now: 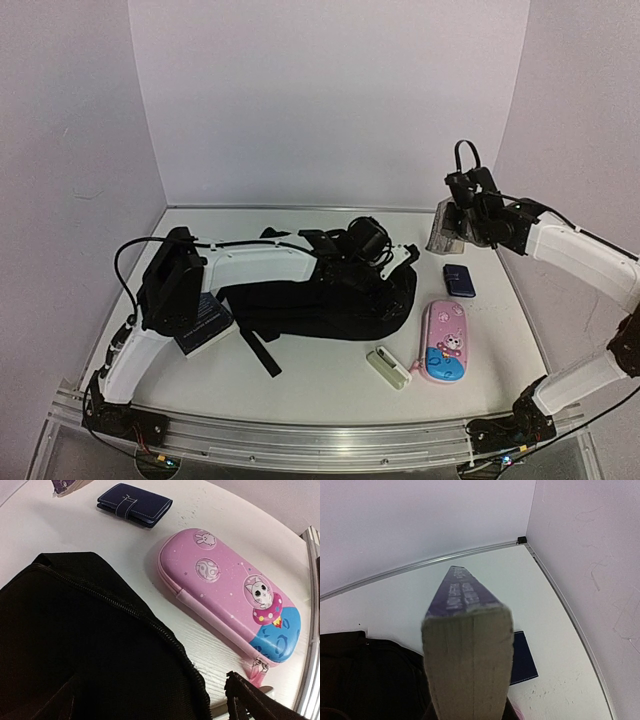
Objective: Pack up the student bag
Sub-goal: Pick up the book from the center of the board, then place the book in the student bag.
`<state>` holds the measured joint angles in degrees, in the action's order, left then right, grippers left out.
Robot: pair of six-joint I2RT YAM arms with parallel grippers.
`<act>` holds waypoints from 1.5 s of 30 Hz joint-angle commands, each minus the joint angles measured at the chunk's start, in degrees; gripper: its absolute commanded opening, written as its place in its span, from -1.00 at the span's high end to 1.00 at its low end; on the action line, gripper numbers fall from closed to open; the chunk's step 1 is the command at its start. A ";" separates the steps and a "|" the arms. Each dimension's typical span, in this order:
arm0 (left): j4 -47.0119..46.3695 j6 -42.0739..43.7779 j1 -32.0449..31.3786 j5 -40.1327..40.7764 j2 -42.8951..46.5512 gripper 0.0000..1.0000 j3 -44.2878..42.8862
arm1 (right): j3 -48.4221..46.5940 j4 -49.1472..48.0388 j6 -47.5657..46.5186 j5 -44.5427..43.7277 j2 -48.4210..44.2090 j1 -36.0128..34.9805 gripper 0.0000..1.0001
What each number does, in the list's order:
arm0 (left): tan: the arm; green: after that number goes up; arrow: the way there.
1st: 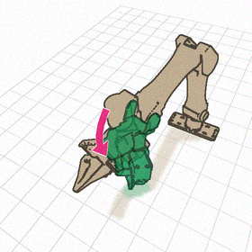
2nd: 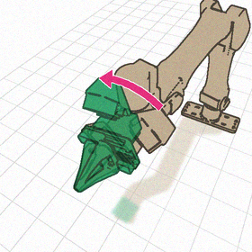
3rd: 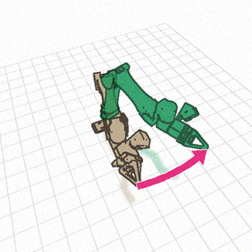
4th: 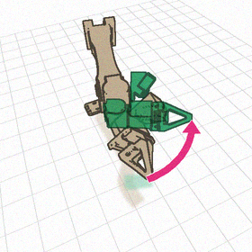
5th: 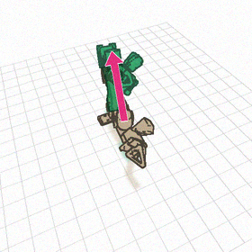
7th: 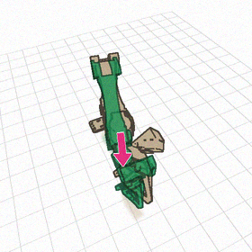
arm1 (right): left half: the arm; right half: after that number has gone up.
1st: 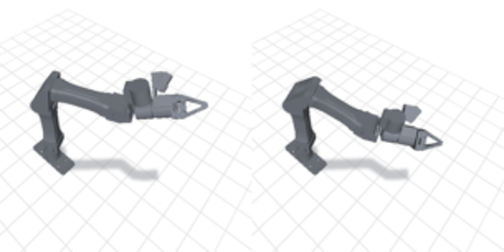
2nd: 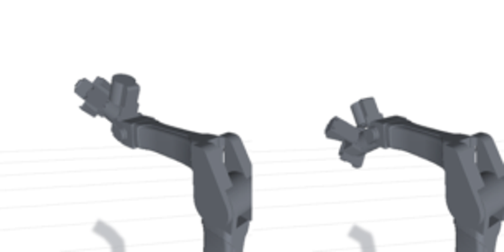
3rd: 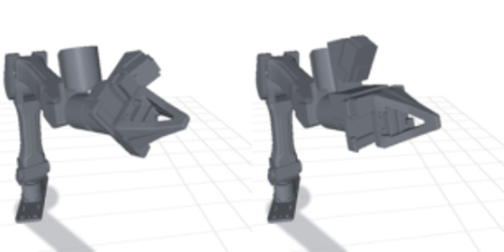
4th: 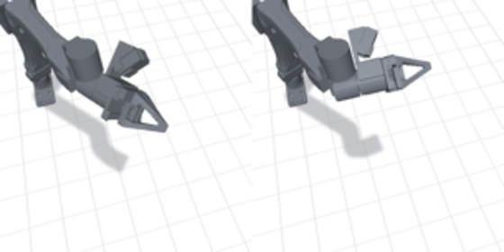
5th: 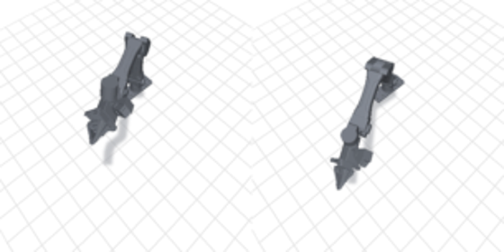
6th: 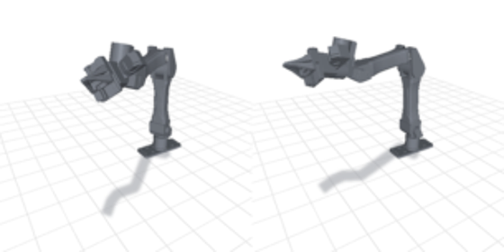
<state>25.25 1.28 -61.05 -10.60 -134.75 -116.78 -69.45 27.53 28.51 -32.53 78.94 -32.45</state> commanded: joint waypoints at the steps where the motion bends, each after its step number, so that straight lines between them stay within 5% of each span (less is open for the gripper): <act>1: 1.76 3.82 -1.13 8.23 -1.89 -0.99 -4.65 | -0.28 -3.10 1.53 -1.75 -2.26 -0.28 1.00; 7: -3.29 2.55 -1.41 18.23 0.44 -0.82 -1.53 | 0.65 -3.12 2.41 -1.18 -3.14 -0.24 1.00; 28: -15.26 -4.48 -1.43 27.64 13.53 0.97 10.91 | 2.12 -3.02 4.58 4.09 -6.75 -0.28 1.00; 36: -30.29 -2.99 -0.94 33.39 29.08 1.00 28.94 | 2.59 0.84 6.58 23.10 -11.00 -0.26 1.00; 45: -30.49 -6.03 2.18 33.94 34.74 1.00 34.13 | 7.53 1.87 14.77 35.15 -13.79 -0.29 1.00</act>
<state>-0.69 -2.77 -60.21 22.21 -103.87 -83.92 -63.28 31.84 38.00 -3.70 67.42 -32.45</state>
